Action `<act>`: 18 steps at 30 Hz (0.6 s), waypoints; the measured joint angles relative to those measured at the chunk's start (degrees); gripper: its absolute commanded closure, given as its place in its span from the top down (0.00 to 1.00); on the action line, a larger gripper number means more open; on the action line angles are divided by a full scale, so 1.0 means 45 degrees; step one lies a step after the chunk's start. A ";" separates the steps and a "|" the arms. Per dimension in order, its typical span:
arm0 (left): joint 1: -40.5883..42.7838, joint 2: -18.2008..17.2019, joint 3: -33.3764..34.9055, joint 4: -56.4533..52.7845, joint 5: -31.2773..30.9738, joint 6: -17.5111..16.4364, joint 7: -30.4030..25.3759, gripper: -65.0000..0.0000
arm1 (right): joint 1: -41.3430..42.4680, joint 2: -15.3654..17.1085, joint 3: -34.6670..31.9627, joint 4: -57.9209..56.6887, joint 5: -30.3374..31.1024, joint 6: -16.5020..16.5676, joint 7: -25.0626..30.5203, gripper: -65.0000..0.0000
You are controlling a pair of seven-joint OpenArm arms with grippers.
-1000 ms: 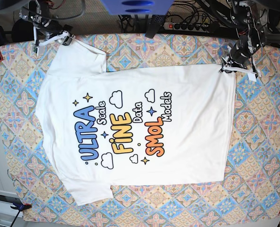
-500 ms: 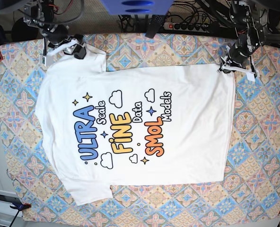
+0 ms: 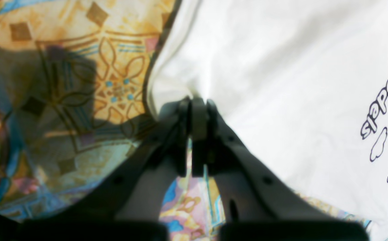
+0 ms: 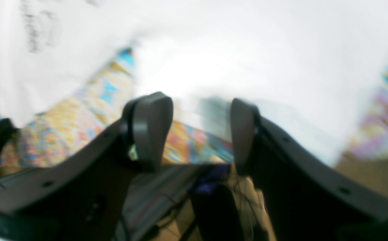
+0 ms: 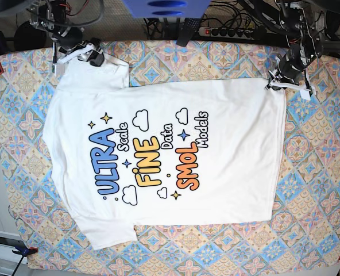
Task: Fold the T-shirt properly
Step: 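Move the right gripper to the other shoulder corner and grasp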
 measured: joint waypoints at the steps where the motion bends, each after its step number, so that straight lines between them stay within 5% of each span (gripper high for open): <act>1: 0.0005 0.0000 0.0000 0.0000 -0.0005 0.0000 0.0000 0.00 | -0.0024 0.0005 0.0209 0.0000 0.0005 0.0005 0.0000 0.47; 18: 0.0005 0.0005 0.0000 0.0000 0.0000 0.0000 0.0000 0.00 | 0.0107 -0.0019 0.1681 -0.1593 0.0126 0.0044 0.0112 0.47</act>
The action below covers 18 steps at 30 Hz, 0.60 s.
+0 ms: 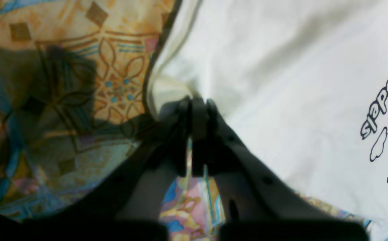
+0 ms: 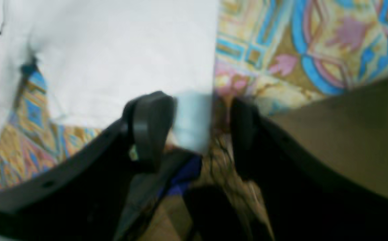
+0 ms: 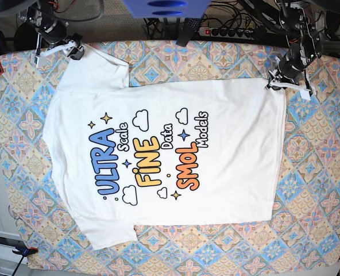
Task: Fold the T-shirt properly
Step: 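Move the right gripper to the other shoulder corner and grasp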
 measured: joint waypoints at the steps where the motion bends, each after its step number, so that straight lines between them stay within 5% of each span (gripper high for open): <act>1: 0.0000 0.0000 0.0000 0.0000 0.0000 0.0000 0.0000 0.00 | 0.0097 0.0029 0.0000 -0.0185 0.0073 0.0024 0.0073 0.47; 18: 0.0000 -0.0005 0.0000 0.0000 -0.0005 0.0000 0.0005 0.00 | 0.0267 0.0121 -0.1292 -0.0214 0.0068 0.0005 0.0427 0.43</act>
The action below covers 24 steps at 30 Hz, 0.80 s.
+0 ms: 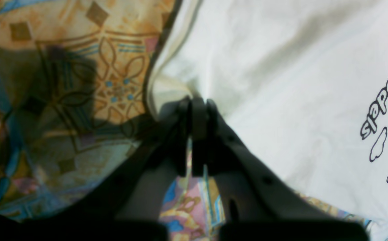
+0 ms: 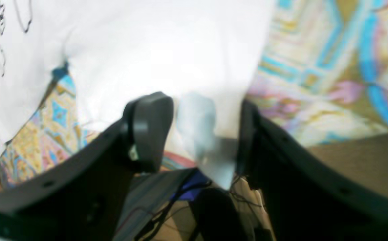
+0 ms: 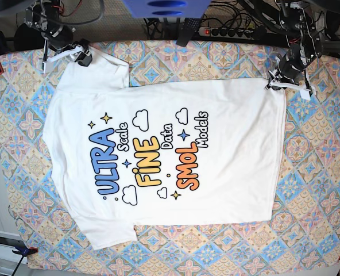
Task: Fold the T-shirt properly
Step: 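Move the right gripper to the other shoulder corner and grasp, then lift both shoulder corners and pull them toward the robot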
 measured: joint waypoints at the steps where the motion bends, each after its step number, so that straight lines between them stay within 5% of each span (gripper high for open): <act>1: 0.0000 0.0000 0.0000 0.0000 0.0000 0.0000 -0.0005 0.00 | 0.0000 0.0005 0.0000 -0.0005 0.0000 0.0019 -0.0015 0.38; 7: 0.0005 0.0005 0.0000 0.0000 0.0005 0.0000 -0.0005 0.00 | -0.0015 -0.0078 -0.0058 -0.0087 0.0024 0.0015 -0.0325 0.00; 24: 0.1457 -0.1161 0.0777 0.0199 -0.0282 -0.0165 -0.0350 0.00 | -0.1962 -0.0126 0.1175 0.2132 -0.0053 -0.0010 -0.0777 0.00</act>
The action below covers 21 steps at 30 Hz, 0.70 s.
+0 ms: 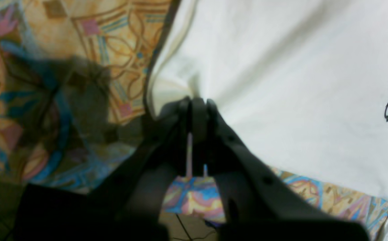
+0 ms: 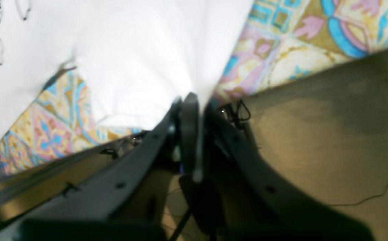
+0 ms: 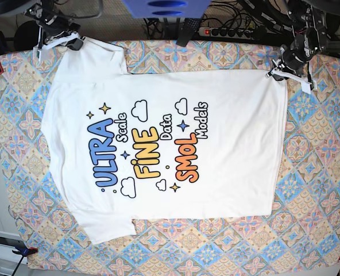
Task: Fold the T-shirt properly
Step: 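Lift both shoulder corners and pull them toward the robot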
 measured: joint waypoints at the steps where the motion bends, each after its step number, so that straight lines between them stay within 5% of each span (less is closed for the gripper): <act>1: 0.0136 -0.0019 -0.0015 0.0019 -0.0024 -0.0005 -0.0053 0.00 | -0.0151 0.0005 0.0000 0.0092 0.0005 -0.0010 -0.0005 0.00; 21: 0.2501 -0.0321 0.0058 0.1637 0.0345 0.0204 0.0384 0.00 | -0.2239 0.0049 0.0024 0.1224 0.0005 -0.0015 0.0092 0.00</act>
